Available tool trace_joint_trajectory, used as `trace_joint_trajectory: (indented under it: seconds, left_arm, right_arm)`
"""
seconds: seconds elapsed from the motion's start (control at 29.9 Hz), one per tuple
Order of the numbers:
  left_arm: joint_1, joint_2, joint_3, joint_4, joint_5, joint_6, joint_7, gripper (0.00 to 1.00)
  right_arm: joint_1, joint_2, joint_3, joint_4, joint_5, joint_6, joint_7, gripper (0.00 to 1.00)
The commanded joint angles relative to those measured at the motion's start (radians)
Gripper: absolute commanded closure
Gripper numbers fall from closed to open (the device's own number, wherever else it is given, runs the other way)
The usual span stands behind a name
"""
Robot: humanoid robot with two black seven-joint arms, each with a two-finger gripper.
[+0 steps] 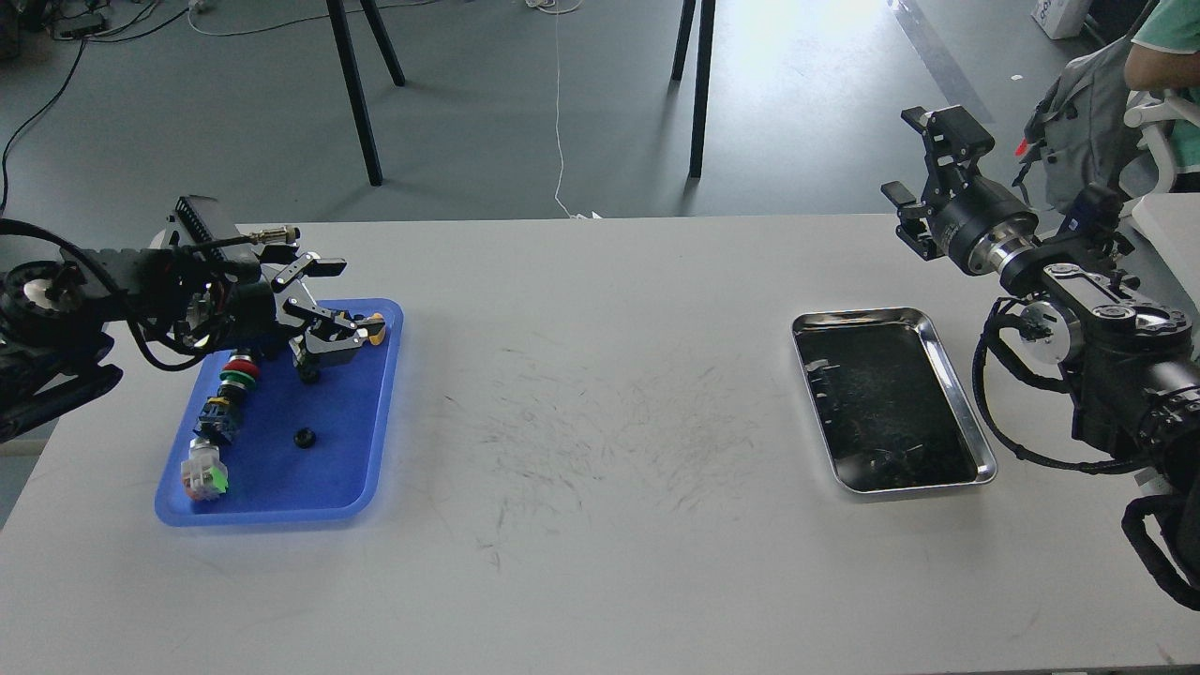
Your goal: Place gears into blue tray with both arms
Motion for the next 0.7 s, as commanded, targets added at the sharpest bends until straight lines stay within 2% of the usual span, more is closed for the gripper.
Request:
trace_joint_trajectory:
  seconds: [0.0, 0.43, 0.67]
  left_arm:
    - [0.002, -0.060, -0.001, 0.046, -0.103, -0.002, 0.000, 0.13]
    - [0.074, -0.315, -0.001, 0.294, -0.490, -0.003, 0.000, 0.13]
    - [0.111, -0.385, -0.013, 0.316, -0.706, -0.005, 0.000, 0.13]
  right_arm:
    - [0.010, -0.007, -0.001, -0.001, 0.000, 0.000, 0.000, 0.02]
    - [0.007, -0.007, 0.003, -0.004, 0.002, -0.016, 0.000, 0.02]
    - [0.007, -0.004, 0.015, -0.004, 0.003, -0.027, 0.000, 0.02]
